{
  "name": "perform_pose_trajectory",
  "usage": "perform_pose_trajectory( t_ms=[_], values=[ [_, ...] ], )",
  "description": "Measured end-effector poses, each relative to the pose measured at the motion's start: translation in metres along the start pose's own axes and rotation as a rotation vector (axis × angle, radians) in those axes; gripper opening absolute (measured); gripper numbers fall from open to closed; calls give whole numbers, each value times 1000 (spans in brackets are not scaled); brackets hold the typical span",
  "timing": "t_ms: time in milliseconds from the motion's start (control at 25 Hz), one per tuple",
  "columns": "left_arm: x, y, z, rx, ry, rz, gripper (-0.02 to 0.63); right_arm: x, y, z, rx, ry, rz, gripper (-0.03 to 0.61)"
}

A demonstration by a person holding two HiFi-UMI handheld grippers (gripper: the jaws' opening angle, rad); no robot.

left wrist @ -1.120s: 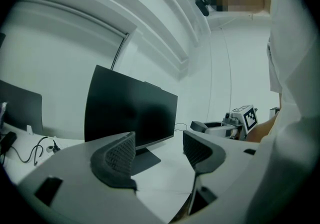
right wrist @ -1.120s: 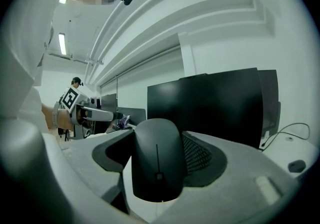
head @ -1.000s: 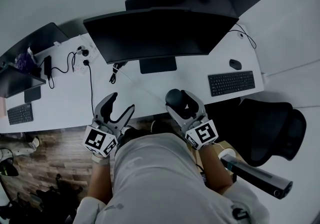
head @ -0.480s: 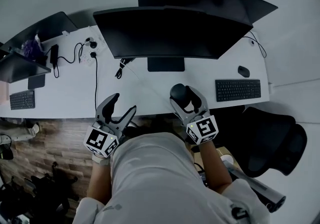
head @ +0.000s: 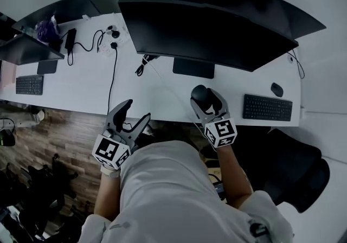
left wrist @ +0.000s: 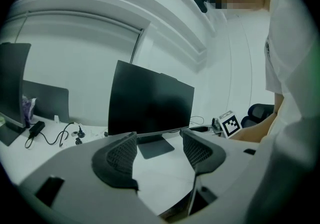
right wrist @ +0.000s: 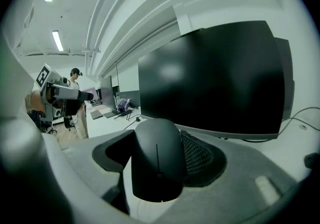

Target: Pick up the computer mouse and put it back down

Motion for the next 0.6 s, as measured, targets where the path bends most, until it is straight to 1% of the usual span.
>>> perform_pose_trajectory(
  t_ms=[280,600],
  values=[
    [-7,11,1,-26,-88,27,281,33,23,-22,-11,-27,82,296],
    [-14,22,7,-60,-176,54,281,72,58,-36,-17,-50,210,296]
  ],
)
Point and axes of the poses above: the fingertips, and each gripper's own axes: x forward along the fingers, z to its left, y out of its underside, the point moved 7 cm from there along -x, backward along the fingers, and after that the axes turned 1 degree about -y, right-handed, at the moved point
